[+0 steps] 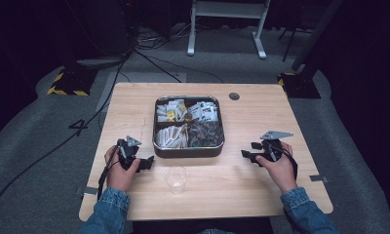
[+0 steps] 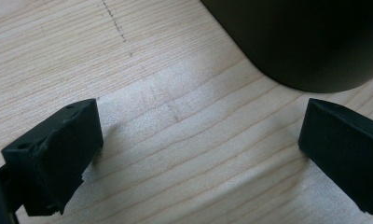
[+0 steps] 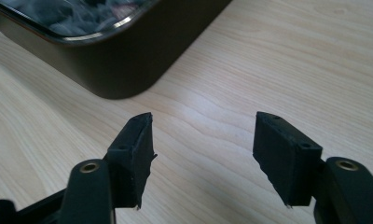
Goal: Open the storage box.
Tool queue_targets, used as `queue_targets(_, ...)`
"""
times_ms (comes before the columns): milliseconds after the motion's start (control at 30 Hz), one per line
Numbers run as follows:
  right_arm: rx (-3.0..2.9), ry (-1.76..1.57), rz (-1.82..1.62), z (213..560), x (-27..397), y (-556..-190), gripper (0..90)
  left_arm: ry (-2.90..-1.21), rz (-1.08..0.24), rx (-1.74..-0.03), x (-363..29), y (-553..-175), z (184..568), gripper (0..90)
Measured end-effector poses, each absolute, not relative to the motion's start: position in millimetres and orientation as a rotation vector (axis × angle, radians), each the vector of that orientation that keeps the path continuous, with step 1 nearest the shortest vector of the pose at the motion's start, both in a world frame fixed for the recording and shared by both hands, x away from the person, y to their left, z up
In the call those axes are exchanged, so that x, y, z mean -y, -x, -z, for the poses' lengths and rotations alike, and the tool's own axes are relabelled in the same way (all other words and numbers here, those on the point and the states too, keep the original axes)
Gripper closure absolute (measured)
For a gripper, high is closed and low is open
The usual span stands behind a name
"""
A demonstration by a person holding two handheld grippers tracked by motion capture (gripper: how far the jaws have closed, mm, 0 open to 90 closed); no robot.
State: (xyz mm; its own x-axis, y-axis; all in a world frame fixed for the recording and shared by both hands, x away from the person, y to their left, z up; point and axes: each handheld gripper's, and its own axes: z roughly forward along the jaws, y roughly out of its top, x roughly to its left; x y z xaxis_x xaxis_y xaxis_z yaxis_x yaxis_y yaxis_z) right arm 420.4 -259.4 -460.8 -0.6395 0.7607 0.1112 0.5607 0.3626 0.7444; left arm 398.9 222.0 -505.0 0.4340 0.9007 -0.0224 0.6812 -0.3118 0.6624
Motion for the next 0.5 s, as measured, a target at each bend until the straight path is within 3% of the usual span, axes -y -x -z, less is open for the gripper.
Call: queue_targets(500,-2.418,-1.068,-1.172,431,224,-434,40.4,-2.092,-0.475,-1.326,-222,-399,505,0.1)
